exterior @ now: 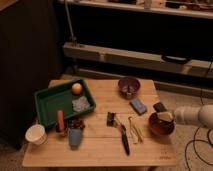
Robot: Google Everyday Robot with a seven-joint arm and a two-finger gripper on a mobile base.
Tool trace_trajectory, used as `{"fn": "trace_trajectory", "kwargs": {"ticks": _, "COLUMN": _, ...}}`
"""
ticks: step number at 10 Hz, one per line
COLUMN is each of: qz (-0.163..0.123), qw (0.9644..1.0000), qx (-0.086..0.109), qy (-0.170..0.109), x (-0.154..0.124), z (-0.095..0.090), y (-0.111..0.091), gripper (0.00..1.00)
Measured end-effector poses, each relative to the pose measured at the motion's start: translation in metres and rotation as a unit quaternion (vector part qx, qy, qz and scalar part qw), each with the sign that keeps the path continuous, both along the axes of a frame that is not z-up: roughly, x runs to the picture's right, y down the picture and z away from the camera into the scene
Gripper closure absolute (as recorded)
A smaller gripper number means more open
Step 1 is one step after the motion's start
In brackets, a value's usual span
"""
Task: Place eraser in red bowl
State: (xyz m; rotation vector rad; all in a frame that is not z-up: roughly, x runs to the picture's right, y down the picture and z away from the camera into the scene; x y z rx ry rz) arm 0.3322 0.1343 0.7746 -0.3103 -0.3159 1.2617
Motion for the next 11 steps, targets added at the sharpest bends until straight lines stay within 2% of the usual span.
{"fn": "trace_trajectory", "kwargs": {"ticks": 1, "qz": -0.002, "qw": 0.9999, "qx": 0.005, "qy": -0.01, "x": 0.002, "z": -0.001, "y": 0.001, "gripper": 0.58}}
{"fn": "trace_trajectory", "kwargs": {"ticks": 2, "qz": -0.007, "qw": 0.9996, "qx": 0.01, "qy": -0.025, "x": 0.001, "z": 0.0, "y": 0.002, "gripper": 0.45}}
{"fn": "trace_trajectory", "kwargs": {"ticks": 5, "qz": -0.01, "qw": 0.9989, "qx": 0.006, "qy": -0.046, "x": 0.001, "z": 0.0, "y": 0.002, "gripper": 0.21}}
{"fn": "trace_trajectory", "kwargs": {"ticks": 7, "qz": -0.01, "qw": 0.9986, "qx": 0.002, "qy": -0.052, "x": 0.001, "z": 0.001, "y": 0.002, "gripper": 0.2}}
{"fn": "trace_trajectory", "kwargs": {"ticks": 11, "qz": -0.014, "qw": 0.9992, "qx": -0.01, "qy": -0.036, "x": 0.001, "z": 0.012, "y": 0.001, "gripper": 0.2}}
